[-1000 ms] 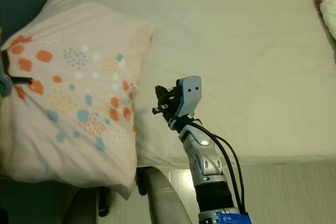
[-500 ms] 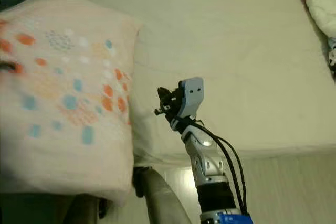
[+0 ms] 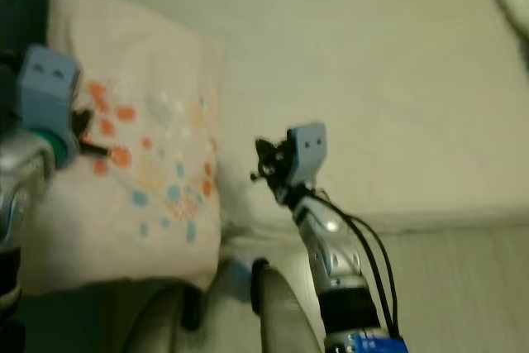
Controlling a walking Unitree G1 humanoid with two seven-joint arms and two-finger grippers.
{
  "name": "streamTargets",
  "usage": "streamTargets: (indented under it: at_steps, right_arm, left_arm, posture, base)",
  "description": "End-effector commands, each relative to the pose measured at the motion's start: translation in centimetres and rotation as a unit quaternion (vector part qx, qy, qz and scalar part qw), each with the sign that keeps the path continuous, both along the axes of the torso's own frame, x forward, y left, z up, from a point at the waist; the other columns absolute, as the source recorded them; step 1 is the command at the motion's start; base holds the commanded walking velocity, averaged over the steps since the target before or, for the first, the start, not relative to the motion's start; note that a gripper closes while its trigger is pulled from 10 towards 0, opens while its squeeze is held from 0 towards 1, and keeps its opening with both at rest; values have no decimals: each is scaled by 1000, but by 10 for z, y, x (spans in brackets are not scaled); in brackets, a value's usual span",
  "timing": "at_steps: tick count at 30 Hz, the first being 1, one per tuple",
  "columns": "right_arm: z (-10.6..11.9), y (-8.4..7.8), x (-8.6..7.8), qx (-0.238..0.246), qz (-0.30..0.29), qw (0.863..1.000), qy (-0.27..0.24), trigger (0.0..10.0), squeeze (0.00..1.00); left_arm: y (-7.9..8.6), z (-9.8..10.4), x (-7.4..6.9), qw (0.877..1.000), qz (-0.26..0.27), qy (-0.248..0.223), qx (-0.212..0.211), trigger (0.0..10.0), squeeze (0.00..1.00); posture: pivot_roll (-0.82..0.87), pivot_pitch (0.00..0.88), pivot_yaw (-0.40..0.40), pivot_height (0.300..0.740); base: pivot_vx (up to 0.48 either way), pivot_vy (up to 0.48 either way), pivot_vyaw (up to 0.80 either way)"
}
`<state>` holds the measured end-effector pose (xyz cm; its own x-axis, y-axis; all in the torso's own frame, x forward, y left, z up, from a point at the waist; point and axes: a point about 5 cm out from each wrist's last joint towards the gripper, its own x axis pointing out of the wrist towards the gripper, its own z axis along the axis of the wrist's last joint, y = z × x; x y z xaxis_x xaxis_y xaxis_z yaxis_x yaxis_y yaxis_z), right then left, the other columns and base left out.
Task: Clean up the room
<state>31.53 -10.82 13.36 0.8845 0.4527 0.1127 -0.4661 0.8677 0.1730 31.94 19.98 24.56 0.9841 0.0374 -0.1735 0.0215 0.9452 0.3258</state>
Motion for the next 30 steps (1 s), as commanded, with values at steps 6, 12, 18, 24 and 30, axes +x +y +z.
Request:
streamTargets:
  at_steps: [6,12,18,24,30]
  right_arm:
    - [-9,2,-4,6,0,1000,16,10000,0]
    - [-9,2,-4,7,-1,1000,16,10000,0]
    - [-8,2,-4,8,-1,1000,14,10000,0]
    - [-7,3,-4,16,-7,1000,12,10000,0]
    - [-6,6,-3,37,-40,998,15,10000,0]
  left_arm:
    - [2,-10,0,1000,-1,21,9,10000,1000]
    - [2,-8,2,1000,8,22,21,10000,0]
    - [2,4,5,999,12,-29,28,10000,0]
    - [-13,14,2,996,-42,-81,-23,10000,0]
    - [-29,-4,0,990,-75,-108,-59,10000,0]
  posture:
    - [-14,321,40,740]
    - [-15,322,41,740]
    - [-15,321,42,740]
    - [-13,319,42,740]
    - [-17,300,37,740]
  base:
    - [0,0,0]
    - [0,0,0]
    - [0,0,0]
    - [0,0,0]
    - [0,0,0]
